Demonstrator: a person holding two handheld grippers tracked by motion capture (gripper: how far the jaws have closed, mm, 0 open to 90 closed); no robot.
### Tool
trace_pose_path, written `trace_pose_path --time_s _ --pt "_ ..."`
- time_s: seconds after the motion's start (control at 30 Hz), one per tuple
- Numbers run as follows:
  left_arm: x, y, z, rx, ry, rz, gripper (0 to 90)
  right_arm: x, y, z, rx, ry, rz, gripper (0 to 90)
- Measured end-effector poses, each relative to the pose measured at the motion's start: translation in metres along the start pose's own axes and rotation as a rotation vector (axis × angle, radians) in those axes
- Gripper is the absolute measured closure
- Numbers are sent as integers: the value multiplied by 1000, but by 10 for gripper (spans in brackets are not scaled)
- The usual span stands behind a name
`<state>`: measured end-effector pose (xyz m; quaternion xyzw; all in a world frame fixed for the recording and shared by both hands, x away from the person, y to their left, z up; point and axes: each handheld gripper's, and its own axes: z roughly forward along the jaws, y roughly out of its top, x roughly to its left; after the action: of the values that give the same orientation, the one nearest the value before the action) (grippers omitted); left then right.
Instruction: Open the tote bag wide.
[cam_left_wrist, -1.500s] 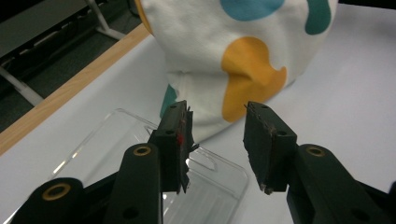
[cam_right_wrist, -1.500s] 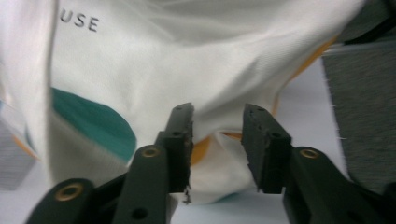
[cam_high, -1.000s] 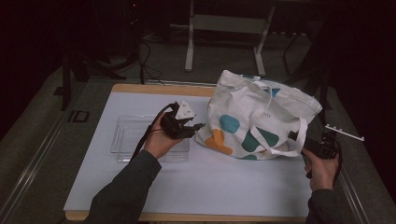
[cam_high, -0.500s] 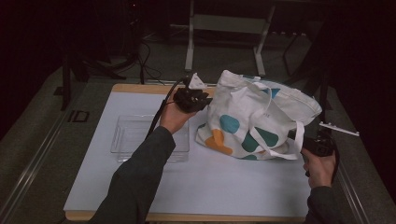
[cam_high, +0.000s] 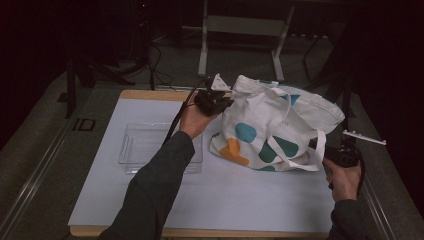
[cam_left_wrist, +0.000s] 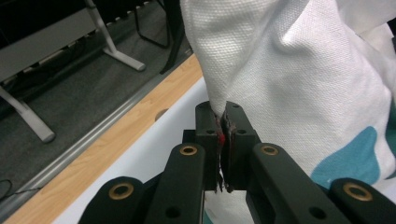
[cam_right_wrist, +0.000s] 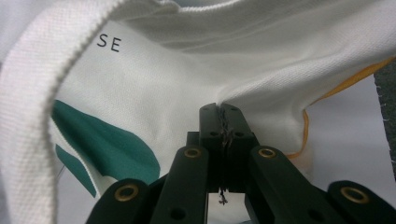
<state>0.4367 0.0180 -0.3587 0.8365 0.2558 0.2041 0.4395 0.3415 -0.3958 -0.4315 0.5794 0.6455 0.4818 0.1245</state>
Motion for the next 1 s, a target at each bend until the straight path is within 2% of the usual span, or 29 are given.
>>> trace_pose_path --time_s 0.2,0.23,0.37,0.43,0.57,0.7,1.0 --pt "3 -4 -10 -11 -26 -15 875 5 2 -5 -8 16 -21 894" --pt "4 -8 -13 -18 -32 -19 875 6 3 -7 -16 24 -39 894" --pt "4 -15 -18 -31 -41 -31 875 10 4 -11 -24 35 -48 894" --pt "4 -19 -21 -34 -55 -40 874 14 5 -14 -30 41 -70 894" --pt "1 -23 -27 -41 -54 -29 873 19 5 -16 -35 45 -87 895" --pt "-3 -30 -33 -30 -58 -10 871 25 3 -21 -38 55 -124 894" --pt "-12 -39 -33 -3 -69 21 868 28 -4 -19 -13 62 -163 892"
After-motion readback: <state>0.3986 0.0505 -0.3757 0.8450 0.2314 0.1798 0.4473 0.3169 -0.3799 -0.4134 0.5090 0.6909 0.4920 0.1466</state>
